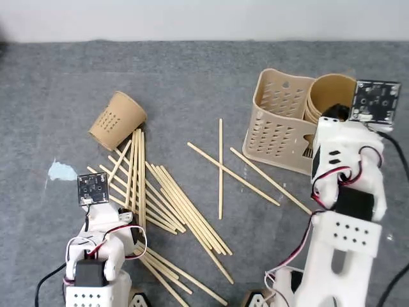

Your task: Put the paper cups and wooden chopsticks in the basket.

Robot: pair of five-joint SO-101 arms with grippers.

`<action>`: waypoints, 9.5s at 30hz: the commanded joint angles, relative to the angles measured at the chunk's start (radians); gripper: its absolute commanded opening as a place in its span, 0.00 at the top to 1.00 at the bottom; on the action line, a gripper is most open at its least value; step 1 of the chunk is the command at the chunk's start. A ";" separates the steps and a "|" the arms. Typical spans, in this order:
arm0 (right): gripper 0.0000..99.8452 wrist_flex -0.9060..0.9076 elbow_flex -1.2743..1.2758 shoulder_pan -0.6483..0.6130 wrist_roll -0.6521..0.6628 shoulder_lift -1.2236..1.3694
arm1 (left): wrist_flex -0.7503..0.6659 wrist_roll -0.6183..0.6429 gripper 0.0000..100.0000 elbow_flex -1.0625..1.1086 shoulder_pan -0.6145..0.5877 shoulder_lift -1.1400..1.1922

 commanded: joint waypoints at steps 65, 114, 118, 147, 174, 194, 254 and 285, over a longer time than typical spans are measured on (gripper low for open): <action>0.99 0.980 -1.022 -0.720 -0.066 0.728 | 0.006 -0.009 0.98 -0.012 0.158 -0.011; 0.99 0.731 -0.061 -0.490 -0.072 -0.085 | -0.140 -0.848 0.88 -1.201 -0.196 1.096; 0.99 0.720 -0.044 -0.510 -0.072 -0.085 | -0.017 -0.885 0.87 -1.449 -0.155 1.379; 0.99 0.720 -0.038 -0.515 -0.072 -0.084 | 0.503 -0.947 0.65 -3.065 -0.184 2.835; 0.99 0.733 -0.048 -0.509 -0.071 -0.125 | 0.505 -0.948 0.78 -3.077 -0.176 2.898; 0.99 1.116 -0.247 -0.239 0.021 -0.456 | 0.508 -0.671 0.78 -2.988 -0.138 2.384; 0.99 1.066 -0.002 0.096 -0.255 -0.849 | -0.959 0.012 0.78 -1.736 0.835 1.864; 0.99 1.066 -0.003 0.047 -0.267 -0.849 | -0.918 0.014 0.73 -2.077 0.804 2.206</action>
